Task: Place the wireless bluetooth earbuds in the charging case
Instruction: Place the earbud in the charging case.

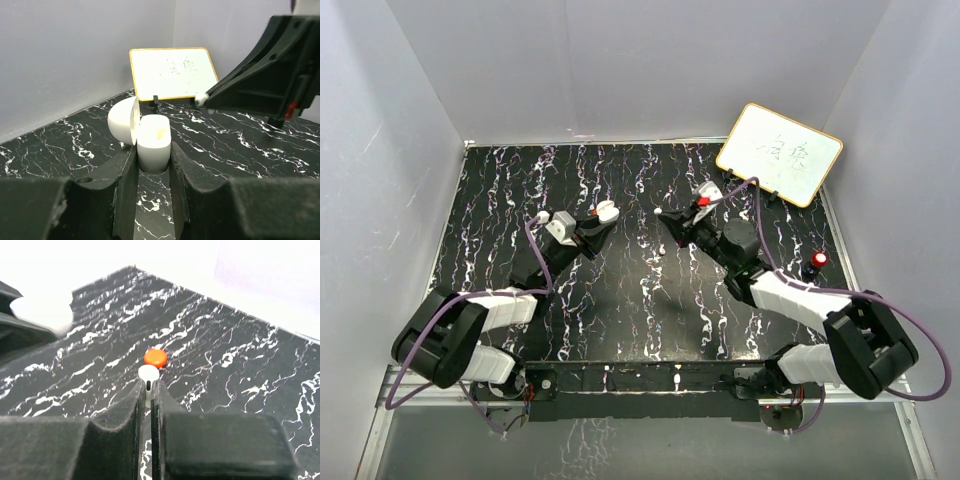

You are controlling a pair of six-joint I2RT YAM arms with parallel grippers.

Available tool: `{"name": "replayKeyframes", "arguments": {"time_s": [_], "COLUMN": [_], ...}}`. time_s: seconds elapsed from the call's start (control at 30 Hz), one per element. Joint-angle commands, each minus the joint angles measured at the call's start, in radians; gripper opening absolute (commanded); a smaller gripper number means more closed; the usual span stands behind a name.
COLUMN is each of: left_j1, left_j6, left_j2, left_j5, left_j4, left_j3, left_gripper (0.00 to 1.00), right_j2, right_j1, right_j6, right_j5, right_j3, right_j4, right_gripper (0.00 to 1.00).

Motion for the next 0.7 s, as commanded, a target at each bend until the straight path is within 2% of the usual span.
{"name": "replayKeyframes", "arguments": {"time_s": [0.0,0.17,0.67], "left_j1": [0.004,0.005,-0.002], "left_j6": [-0.035,-0.067,-0.098], "left_j2": [0.040,0.094,0.158], "left_j5": [0.002,0.024,0.150], "left_j4": [0.087,0.121,0.217], "left_j3": [0.049,0.086,0.103], "left_gripper": [0.00,0.00,0.00], "right_j2": [-0.068,-0.079,0.088], "right_j1": [0.002,0.010,0.162], "right_j6": [0.037,0.069,0.019], "right_j5": [0.043,0.033,0.030], "right_j3": [-0.065,-0.112,-0.025], "right_j4": [0.254,0.431,0.668], "right_gripper": [0.00,0.00,0.00]}}
